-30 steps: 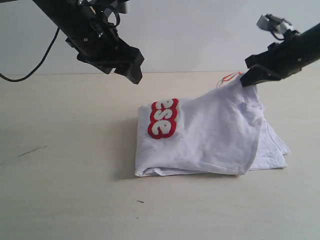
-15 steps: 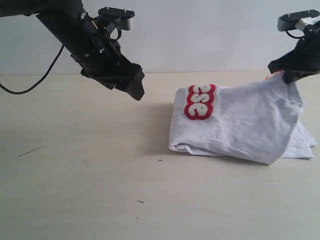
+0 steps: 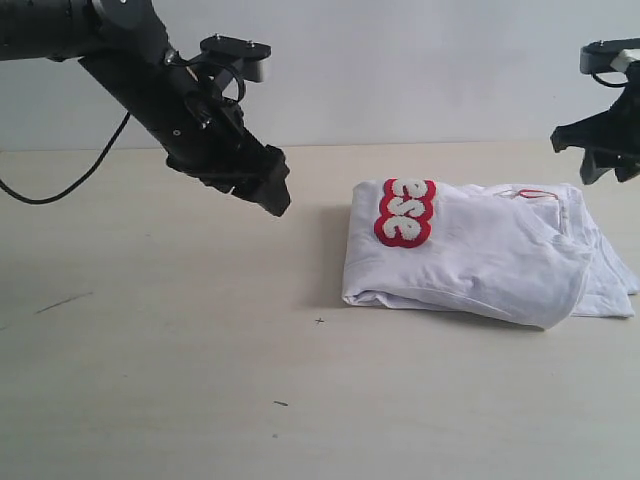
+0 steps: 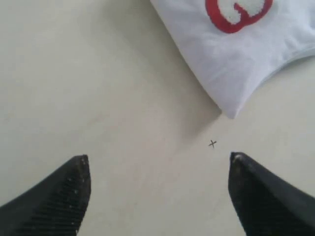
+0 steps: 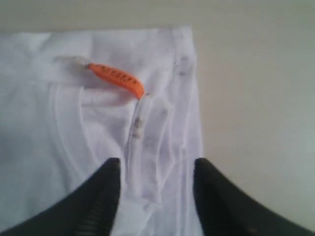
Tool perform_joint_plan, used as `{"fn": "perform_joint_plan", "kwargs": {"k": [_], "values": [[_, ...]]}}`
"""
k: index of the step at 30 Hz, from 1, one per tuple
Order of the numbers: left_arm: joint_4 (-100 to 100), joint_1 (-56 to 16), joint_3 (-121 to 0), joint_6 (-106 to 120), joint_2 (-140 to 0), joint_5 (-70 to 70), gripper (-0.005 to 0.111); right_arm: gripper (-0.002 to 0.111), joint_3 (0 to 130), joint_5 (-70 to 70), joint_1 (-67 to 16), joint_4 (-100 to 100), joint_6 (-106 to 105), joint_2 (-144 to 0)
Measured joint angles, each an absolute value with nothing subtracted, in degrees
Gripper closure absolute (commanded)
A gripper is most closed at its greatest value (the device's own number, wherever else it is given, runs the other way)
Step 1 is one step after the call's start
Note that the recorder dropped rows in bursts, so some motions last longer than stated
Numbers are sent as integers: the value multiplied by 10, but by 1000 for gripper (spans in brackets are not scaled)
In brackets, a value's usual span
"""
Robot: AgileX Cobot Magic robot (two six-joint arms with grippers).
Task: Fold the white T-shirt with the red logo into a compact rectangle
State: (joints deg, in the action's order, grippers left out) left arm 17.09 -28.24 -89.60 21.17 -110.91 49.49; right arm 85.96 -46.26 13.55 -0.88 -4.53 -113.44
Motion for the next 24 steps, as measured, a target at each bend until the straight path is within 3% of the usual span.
{"fn": "perform_joint_plan", "kwargs": {"k": [6, 14, 17, 22, 24], "values": [[194, -282, -893, 222, -1109, 514, 33, 42, 844, -526, 178, -105, -88, -1181], [198, -281, -850, 227, -1085, 482, 33, 47, 834, -506, 183, -186, -149, -1239], [198, -280, -848, 229, -1082, 476, 33, 62, 834, -486, 183, -250, -207, -1248], [198, -280, -847, 229, -1082, 476, 33, 109, 834, -481, 182, -317, -288, -1257], [198, -280, -847, 229, -1082, 474, 33, 108, 834, -484, 182, -325, -302, -1257]]}}
